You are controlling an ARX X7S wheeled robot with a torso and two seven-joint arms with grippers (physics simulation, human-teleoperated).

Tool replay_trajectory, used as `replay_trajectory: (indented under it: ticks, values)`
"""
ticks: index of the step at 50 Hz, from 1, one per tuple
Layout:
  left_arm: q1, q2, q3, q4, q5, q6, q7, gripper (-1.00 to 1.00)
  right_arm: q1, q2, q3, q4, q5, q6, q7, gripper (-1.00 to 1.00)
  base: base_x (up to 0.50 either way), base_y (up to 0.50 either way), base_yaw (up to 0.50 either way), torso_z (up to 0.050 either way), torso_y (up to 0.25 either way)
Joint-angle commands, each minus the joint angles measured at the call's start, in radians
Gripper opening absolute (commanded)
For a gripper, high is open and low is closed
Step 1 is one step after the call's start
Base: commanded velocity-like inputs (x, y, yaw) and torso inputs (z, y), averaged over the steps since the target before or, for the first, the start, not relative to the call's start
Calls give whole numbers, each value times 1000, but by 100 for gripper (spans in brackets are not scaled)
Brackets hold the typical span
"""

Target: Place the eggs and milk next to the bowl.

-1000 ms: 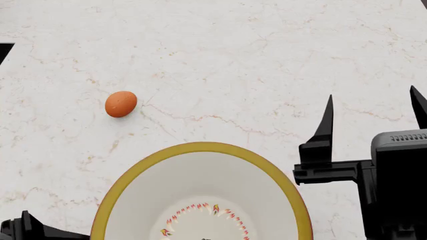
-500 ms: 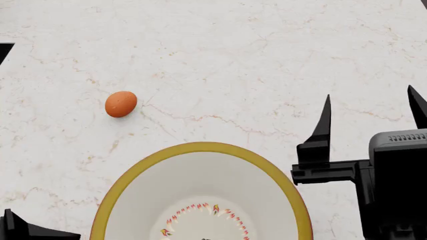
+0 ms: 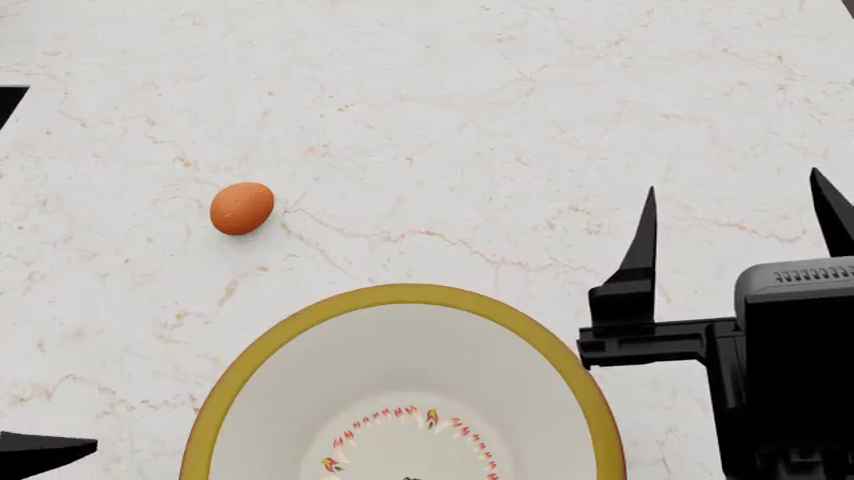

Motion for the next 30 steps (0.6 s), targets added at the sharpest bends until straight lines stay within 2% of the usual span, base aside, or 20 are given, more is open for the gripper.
replay_trajectory:
  ticks: [1, 15, 18, 30]
  values:
    - [-5, 10, -130, -3, -51, 7, -61, 100, 1, -20, 27, -3, -13, 3, -30, 100, 0, 0, 0, 0, 0]
    - [-290, 74, 3, -126, -119, -205, -327, 100, -12, -19, 37, -9, -6, -7, -29, 100, 0, 0, 0, 0, -1]
    - [-348, 94, 30, -142, -154, -246, -351, 100, -15, -20, 38, -4, -6, -14, -30, 100, 0, 0, 0, 0, 0]
    - [-545, 178, 226, -255, -36, -322, -397, 100, -17, -15, 42, -9, -2, -12, -28, 100, 0, 0, 0, 0, 0]
